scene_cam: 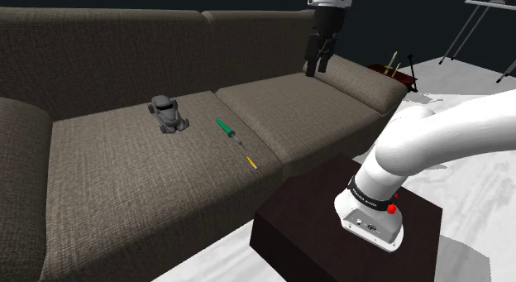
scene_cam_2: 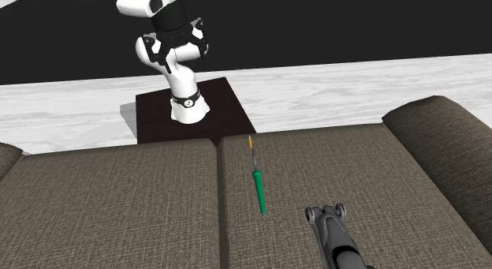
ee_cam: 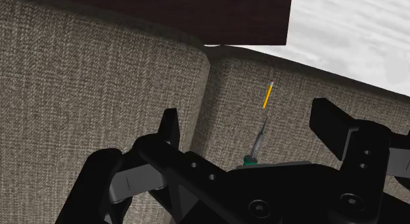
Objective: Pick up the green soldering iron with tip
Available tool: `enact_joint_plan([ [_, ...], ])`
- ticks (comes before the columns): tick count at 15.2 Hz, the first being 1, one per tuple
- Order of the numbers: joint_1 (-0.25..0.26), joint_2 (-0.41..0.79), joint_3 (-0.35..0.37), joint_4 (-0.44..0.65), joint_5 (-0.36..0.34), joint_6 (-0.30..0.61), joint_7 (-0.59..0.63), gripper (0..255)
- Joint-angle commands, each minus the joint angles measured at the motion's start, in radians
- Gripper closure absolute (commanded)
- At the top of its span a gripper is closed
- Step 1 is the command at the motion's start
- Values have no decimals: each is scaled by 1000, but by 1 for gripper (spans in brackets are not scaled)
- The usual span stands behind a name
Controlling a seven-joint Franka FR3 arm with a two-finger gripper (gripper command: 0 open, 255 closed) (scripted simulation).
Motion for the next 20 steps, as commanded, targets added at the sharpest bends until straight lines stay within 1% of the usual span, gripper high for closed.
enact_joint_plan([
  [1,0,0,0,0,0,0,0,0],
  [6,17,124,65,-36,24,164,53,0],
  [10,27,248,115,-39,34,291,98,0],
  [15,35,425,171,-9,26,439,159,0],
  [20,39,619,218,56,-10,564,232,0],
])
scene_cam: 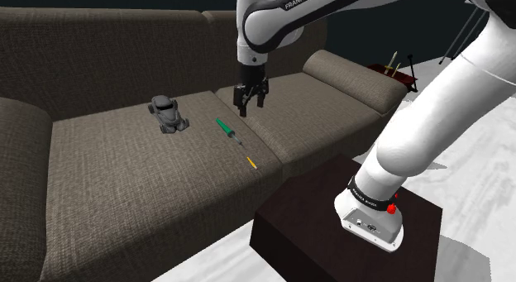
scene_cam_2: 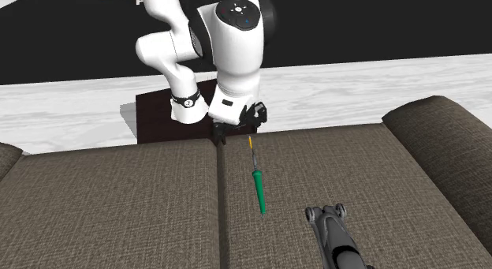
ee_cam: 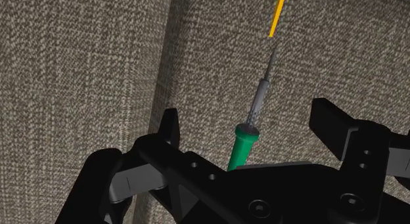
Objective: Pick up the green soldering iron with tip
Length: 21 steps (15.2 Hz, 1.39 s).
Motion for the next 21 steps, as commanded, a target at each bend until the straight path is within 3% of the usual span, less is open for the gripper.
enact_joint_plan([
  [1,1,77,15,22,-20,53,29,0],
  [7,18,323,39,153,-108,153,135,0],
  [17,25,406,33,136,-134,251,154,0],
  [18,25,406,33,135,-134,252,154,255],
  [21,25,405,33,133,-133,252,154,255],
])
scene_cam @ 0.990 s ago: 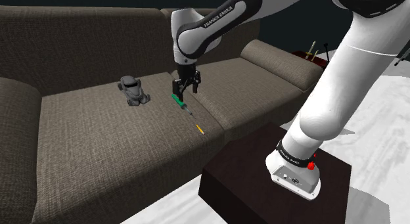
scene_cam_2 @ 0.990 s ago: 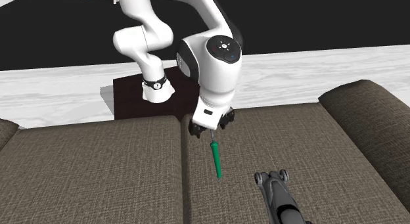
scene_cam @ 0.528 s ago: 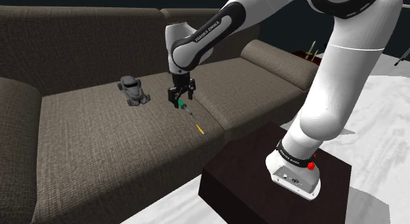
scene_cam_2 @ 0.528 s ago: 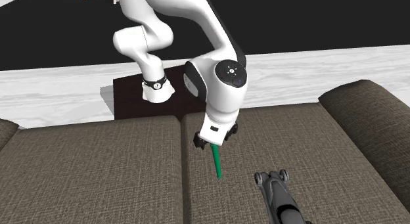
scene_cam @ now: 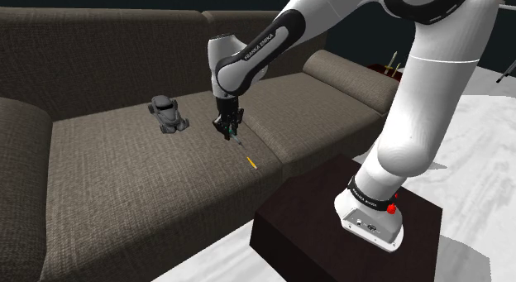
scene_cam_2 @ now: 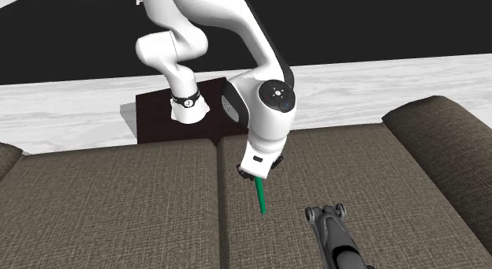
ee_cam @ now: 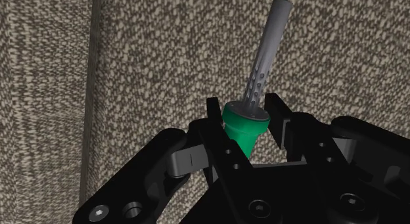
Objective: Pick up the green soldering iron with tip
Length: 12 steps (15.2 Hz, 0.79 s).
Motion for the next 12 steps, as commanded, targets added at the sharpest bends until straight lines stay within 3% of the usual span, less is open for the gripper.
enact_joint_plan([
  [1,-1,2,-1,-1,-1,0,0,255],
  [6,-1,3,-1,1,-1,0,0,255],
  [12,-4,-54,3,20,16,-75,-11,255],
])
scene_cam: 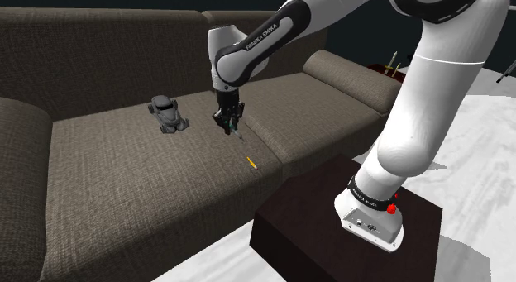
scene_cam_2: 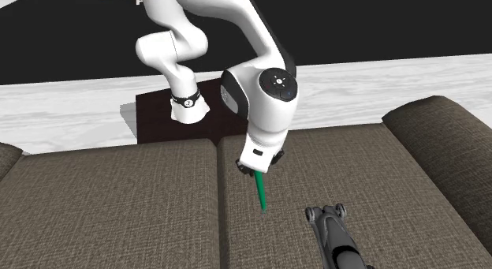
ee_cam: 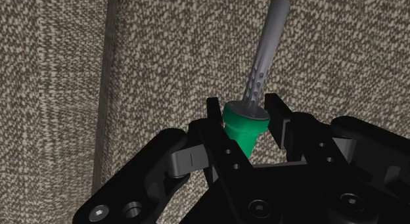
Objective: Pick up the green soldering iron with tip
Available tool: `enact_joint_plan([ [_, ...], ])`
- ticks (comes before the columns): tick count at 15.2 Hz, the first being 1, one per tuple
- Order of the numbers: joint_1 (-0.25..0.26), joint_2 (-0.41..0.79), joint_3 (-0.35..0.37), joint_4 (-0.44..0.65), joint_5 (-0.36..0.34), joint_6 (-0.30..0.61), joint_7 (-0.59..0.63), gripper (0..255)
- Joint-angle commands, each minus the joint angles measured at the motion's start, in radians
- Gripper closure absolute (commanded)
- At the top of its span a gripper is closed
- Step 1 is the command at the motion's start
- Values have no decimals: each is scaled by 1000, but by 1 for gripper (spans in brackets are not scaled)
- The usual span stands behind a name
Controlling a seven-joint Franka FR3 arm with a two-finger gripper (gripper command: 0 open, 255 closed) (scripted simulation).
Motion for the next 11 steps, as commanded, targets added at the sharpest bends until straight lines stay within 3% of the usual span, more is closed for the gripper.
enact_joint_plan([
  [1,-1,-17,1,8,5,-25,-3,255],
  [11,-4,-82,3,49,23,-129,-15,255],
])
